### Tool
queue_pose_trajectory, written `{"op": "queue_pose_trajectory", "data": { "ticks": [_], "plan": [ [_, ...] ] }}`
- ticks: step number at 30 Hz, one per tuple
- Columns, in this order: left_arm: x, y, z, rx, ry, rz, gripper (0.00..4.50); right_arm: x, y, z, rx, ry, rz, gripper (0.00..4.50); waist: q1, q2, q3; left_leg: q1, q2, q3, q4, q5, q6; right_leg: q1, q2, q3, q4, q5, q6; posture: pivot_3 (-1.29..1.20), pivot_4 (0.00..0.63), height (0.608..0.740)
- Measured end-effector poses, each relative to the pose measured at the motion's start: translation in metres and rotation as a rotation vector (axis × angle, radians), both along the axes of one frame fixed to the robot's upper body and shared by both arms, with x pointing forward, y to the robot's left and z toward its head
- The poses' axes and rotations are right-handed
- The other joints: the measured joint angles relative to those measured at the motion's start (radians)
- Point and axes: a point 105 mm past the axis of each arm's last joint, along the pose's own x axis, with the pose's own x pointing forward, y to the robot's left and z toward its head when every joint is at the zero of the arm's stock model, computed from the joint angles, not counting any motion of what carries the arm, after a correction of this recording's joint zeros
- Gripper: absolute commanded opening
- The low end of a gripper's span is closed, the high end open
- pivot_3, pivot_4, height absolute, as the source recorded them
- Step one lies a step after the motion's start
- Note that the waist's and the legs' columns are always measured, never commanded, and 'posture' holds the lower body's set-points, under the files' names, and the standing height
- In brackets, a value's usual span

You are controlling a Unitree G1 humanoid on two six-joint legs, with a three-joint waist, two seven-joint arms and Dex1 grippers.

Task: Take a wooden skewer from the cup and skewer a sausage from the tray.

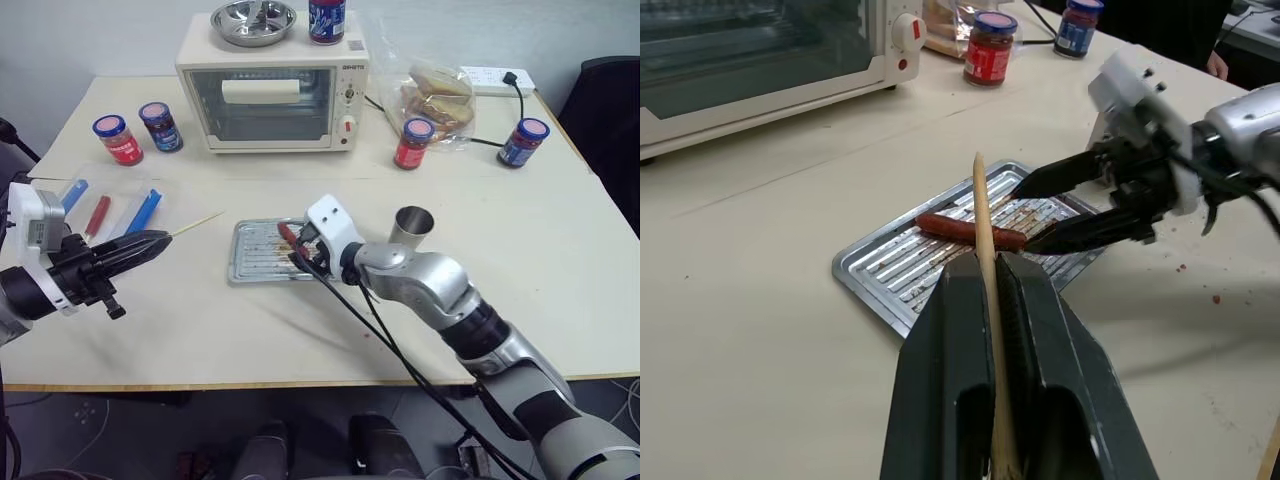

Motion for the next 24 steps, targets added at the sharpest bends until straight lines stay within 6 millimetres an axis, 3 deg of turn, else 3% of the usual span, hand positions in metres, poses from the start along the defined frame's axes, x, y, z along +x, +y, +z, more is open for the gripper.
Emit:
{"op": "queue_pose_trajectory", "data": {
  "ticks": [4,10,17,23,24],
  "plan": [
    [0.001,0.001,0.000,-0.001,-0.003,0.013,0.00,0.006,0.008,-0.013,-0.008,0.005,0.006,3.51,-0.005,0.000,0.000,0.000,0.000,0.000,0.000,0.000,0.000,0.000,0.000,0.000,0.000,0.000,0.000,0.00,0.150,0.740],
    [0.004,-0.001,0.005,0.000,-0.022,0.012,0.00,0.013,0.019,-0.014,0.078,0.036,0.001,3.51,-0.023,0.000,0.000,0.001,0.000,0.000,-0.001,0.000,-0.001,0.000,0.000,-0.001,0.002,0.000,0.000,0.00,0.150,0.740],
    [0.006,-0.005,0.008,0.001,-0.033,-0.002,0.00,0.020,0.021,-0.016,0.098,0.011,-0.022,2.09,-0.028,0.000,0.000,0.001,0.000,0.000,-0.001,0.001,-0.001,0.000,0.000,-0.001,0.002,0.000,0.000,0.00,0.150,0.740],
    [0.009,-0.008,0.008,0.006,-0.027,-0.016,0.00,0.021,0.021,-0.017,0.118,0.006,-0.030,2.09,-0.028,0.000,0.000,0.002,0.000,0.000,-0.001,0.001,-0.001,0.000,0.000,-0.001,0.002,0.000,0.000,0.00,0.150,0.740],
    [0.009,-0.008,0.008,0.007,-0.026,-0.016,0.00,0.021,0.021,-0.017,0.119,0.006,-0.030,1.92,-0.028,0.000,0.000,0.002,0.000,0.000,-0.001,0.001,-0.001,0.000,0.000,-0.001,0.002,0.000,0.000,0.00,0.150,0.740]
  ]
}}
